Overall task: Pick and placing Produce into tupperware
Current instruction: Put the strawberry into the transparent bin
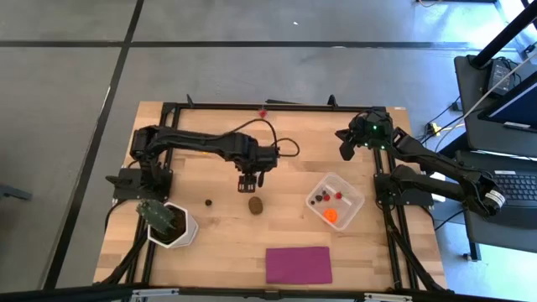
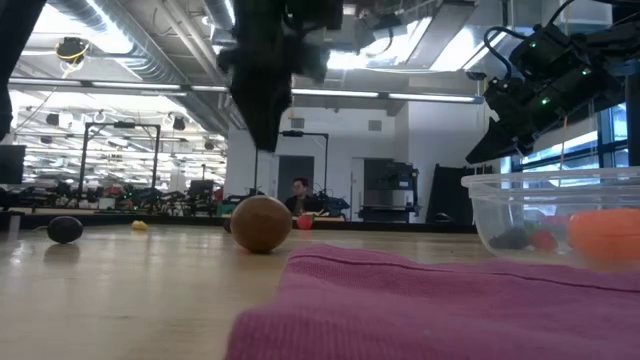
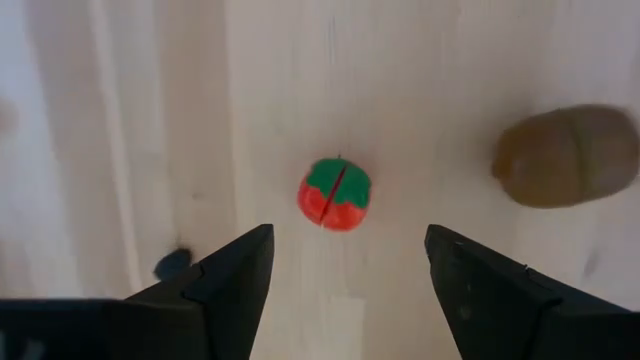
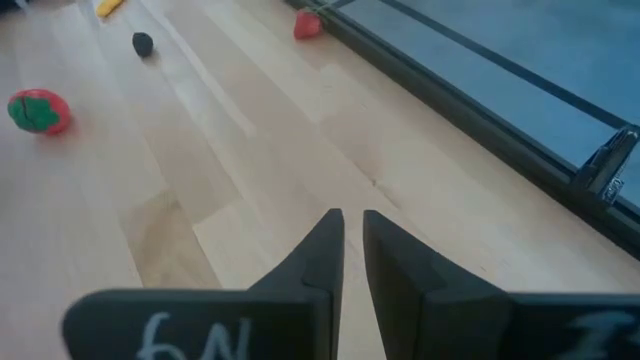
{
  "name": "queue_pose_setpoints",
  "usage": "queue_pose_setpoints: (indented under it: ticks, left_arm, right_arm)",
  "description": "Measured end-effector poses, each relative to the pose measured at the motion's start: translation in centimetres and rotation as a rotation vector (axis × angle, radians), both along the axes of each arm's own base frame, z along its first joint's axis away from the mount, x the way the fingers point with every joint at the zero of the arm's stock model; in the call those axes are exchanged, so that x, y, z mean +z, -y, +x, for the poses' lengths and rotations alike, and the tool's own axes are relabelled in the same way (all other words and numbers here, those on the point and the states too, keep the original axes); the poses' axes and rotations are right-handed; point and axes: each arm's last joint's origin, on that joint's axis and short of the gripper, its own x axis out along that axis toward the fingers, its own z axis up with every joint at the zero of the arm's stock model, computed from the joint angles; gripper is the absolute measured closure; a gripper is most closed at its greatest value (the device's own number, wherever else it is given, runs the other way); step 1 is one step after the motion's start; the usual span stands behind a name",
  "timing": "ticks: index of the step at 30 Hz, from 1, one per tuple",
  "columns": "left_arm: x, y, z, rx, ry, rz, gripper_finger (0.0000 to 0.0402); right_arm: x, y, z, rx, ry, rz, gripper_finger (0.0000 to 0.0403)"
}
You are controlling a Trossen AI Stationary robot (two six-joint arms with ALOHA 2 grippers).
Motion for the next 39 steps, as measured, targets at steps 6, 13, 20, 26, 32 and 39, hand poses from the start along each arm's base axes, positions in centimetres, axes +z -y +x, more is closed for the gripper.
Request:
queue_pose_setpoints:
  ticks: [6, 13, 20, 26, 32, 39]
  left_arm:
    - [-3.2, 0.0, -0.4, -0.043, -0.013, 0.008, 0.0146]
    - [-3.8, -0.4, -0.1, -0.030, 0.034, 0.045, 0.0146]
    - [-3.8, -0.7, 0.0, -0.024, 0.047, 0.042, 0.0118]
    - [-3.8, -0.7, 0.0, -0.004, 0.052, 0.038, 0.0082]
    - [-3.8, -0.3, 0.2, 0.074, 0.083, 0.023, 0.0077]
    - [-3.7, -0.6, 0.3, 0.081, 0.102, 0.112, 0.0084]
  right_arm:
    - [0.0, 0.0, 0.0, 0.001, 0.000, -0.002, 0.0356]
    - [0.0, 0.0, 0.0, 0.002, 0.000, -0.004, 0.0357]
    - [0.0, 0.0, 0.0, 0.014, -0.010, -0.020, 0.0356]
    - [0.0, 0.0, 0.0, 0.015, -0.012, -0.022, 0.0356]
    - [0.0, 0.0, 0.0, 0.015, -0.011, -0.023, 0.0356]
    - [0.1, 0.0, 0.0, 0.015, -0.009, -0.025, 0.0356]
